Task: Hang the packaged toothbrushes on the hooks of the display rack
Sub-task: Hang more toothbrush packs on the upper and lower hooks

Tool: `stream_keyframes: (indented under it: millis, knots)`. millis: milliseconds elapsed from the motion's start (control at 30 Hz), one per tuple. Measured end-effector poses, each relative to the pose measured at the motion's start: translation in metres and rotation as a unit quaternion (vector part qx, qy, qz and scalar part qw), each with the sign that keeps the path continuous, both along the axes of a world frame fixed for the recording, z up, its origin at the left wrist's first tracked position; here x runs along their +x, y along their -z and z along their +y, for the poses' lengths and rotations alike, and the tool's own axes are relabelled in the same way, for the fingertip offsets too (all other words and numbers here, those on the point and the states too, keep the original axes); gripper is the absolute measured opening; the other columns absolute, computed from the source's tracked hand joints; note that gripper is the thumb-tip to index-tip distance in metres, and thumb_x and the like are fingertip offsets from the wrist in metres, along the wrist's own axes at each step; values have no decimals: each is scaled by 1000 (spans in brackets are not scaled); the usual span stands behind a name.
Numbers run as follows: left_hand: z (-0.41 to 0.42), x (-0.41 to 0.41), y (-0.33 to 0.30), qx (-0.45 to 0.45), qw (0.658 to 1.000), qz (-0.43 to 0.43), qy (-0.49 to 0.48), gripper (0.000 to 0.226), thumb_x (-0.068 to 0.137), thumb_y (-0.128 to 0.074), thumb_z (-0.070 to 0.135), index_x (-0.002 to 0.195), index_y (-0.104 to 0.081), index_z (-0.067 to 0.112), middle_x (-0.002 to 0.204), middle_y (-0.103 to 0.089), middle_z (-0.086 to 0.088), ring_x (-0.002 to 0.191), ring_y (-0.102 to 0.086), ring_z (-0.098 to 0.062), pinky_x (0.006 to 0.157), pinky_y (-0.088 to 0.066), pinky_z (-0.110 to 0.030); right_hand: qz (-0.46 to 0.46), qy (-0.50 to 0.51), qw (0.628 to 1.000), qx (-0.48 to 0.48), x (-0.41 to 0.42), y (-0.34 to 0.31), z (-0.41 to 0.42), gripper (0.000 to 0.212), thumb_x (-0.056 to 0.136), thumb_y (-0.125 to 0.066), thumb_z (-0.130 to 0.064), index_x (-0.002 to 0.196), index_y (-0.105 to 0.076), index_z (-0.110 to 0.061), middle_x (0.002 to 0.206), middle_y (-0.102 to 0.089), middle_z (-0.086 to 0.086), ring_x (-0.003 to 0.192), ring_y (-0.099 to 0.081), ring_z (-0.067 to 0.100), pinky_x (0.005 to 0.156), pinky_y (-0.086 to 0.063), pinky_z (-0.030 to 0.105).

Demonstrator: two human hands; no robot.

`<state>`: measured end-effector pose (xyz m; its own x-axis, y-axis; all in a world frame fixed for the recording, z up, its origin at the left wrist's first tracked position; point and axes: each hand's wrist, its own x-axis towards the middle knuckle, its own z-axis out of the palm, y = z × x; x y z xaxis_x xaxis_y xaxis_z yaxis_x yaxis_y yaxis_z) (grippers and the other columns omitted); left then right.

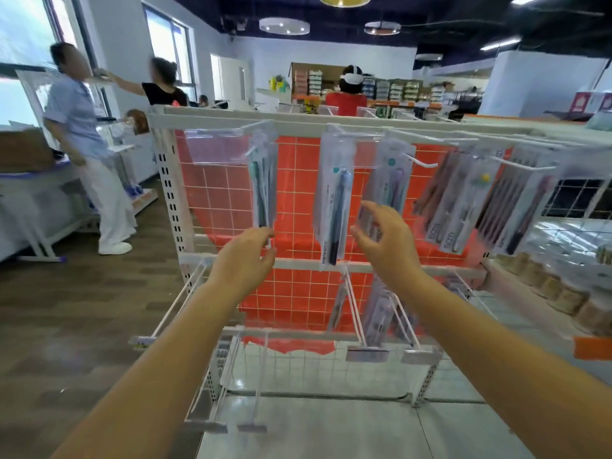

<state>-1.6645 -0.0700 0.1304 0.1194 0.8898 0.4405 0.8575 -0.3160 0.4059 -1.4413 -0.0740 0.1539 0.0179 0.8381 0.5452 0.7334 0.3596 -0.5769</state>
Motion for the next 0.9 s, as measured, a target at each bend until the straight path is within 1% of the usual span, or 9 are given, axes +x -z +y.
stream_keyframes:
  millis: [200,267,367,500,567,633,700,767,900]
  knots:
    - [46,-20,-18,91,990,-81,-72,39,91,-56,19,127,-51,4,121,-59,-13,106,-58,-26,93,-47,-37,76,-19,993,83,-6,-15,64,55,87,-64,-24,136,-42,-10,136,-46,9,128,-41,22,108,-36,44]
    - [59,-25,-24,93,988,-90,-89,43,92,-55,24,130,-48,6,127,-55,-12,113,-55,-27,96,-45,-41,97,-25,990,94,-9,-21,84,64,84,-68,-32,137,-39,-10,139,-43,10,132,-38,24,110,-34,45]
    - [74,-30,-27,90,988,-91,-86,44,93,-54,25,131,-46,5,128,-53,-14,115,-53,-27,100,-43,-41,158,-53,981,103,-13,-26,106,75,71,-67,-53,129,-44,-11,127,-51,8,121,-48,23,101,-44,45]
    - [87,-36,-19,88,989,-79,-84,43,93,-54,26,130,-48,6,124,-55,-13,112,-55,-26,99,-44,-41,171,-81,978,92,-16,-26,121,75,65,-64,-60,122,-49,-13,120,-52,11,113,-52,24,96,-49,42]
    - [92,-37,-14,80,990,-75,-86,42,93,-53,27,130,-47,8,125,-55,-12,110,-56,-25,97,-44,-38,157,-100,977,105,-15,-27,127,71,68,-63,-57,123,-48,-14,123,-49,12,115,-49,23,99,-46,35]
    - [96,-36,-13,78,990,-72,-87,43,93,-54,27,130,-48,8,125,-55,-11,109,-56,-24,96,-46,-39,115,-103,980,123,-14,-30,133,74,72,-61,-54,129,-48,-9,127,-47,13,117,-44,18,99,-39,17]
    - [99,-36,-12,77,990,-73,-88,42,92,-54,26,130,-48,7,125,-56,-12,110,-56,-25,95,-47,-41,74,-93,982,146,-15,-33,135,74,74,-57,-54,128,-51,-4,126,-48,16,117,-44,22,98,-34,12]
    - [101,-36,-12,74,990,-73,-90,41,92,-54,24,129,-48,7,124,-56,-13,111,-56,-26,94,-48,-42,47,-89,979,175,-19,-38,135,66,76,-59,-48,121,-56,0,120,-53,21,113,-48,29,98,-35,18]
    - [101,-36,-10,66,991,-68,-93,39,93,-54,23,128,-49,7,124,-57,-12,111,-55,-25,95,-47,-41,52,-107,972,204,-25,-45,137,44,74,-67,-18,109,-59,8,103,-61,24,100,-59,38,88,-50,53]
